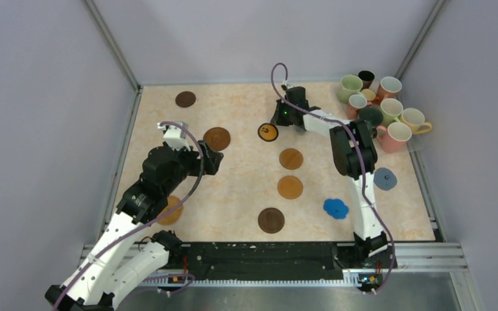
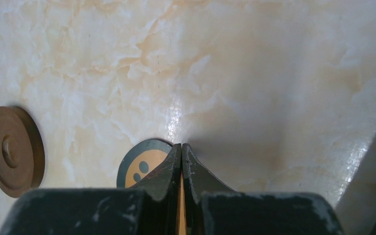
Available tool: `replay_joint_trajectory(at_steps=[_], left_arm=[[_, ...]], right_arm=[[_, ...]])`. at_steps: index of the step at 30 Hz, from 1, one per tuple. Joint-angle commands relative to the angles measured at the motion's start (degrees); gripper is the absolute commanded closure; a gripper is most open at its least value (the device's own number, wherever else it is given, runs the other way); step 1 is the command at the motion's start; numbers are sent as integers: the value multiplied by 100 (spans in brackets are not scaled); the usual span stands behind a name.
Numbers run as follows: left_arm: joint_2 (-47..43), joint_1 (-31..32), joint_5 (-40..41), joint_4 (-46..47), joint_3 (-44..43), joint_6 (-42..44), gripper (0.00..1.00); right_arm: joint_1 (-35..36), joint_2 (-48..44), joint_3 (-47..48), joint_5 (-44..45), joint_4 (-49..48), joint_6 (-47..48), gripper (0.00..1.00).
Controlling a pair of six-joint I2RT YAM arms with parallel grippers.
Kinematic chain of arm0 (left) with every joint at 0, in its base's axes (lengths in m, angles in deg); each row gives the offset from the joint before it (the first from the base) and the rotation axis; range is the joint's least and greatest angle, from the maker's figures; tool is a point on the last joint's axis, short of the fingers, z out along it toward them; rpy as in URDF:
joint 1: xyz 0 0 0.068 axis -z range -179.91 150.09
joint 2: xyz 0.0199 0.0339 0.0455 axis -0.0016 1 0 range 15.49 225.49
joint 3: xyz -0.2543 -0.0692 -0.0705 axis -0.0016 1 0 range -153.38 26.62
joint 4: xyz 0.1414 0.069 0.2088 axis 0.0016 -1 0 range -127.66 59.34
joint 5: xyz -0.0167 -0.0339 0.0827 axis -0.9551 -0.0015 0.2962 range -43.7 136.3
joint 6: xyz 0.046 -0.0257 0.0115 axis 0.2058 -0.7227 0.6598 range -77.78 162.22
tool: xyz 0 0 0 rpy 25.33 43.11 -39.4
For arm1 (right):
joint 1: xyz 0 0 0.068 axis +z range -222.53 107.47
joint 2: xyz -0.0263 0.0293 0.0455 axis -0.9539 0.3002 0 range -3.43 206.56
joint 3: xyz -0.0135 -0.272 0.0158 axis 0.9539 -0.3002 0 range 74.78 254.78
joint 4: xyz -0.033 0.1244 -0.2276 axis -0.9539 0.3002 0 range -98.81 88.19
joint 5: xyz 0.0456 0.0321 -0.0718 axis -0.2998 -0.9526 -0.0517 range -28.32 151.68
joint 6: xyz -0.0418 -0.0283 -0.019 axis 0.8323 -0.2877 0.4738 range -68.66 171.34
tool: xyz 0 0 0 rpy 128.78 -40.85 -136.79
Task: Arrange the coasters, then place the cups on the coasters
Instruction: Move the coaster to the center of the board.
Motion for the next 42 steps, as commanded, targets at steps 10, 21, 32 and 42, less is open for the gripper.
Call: replay_joint_trajectory(at_steps=[10, 21, 32, 42], left_arm=[[-56, 16, -1, 328, -91, 197, 6], [181, 19, 110, 554, 176, 522, 11], [1209, -215, 722, 317, -50, -153, 26], [2808, -1419, 72, 637, -574, -503, 100]], right_arm=[[218, -639, 118, 659, 1026, 475, 100], [531, -2666, -1381, 560, 569, 471, 100], [972, -5777, -4386, 518, -159, 193, 95], [1008, -8528, -6213, 1079, -18, 400, 91]])
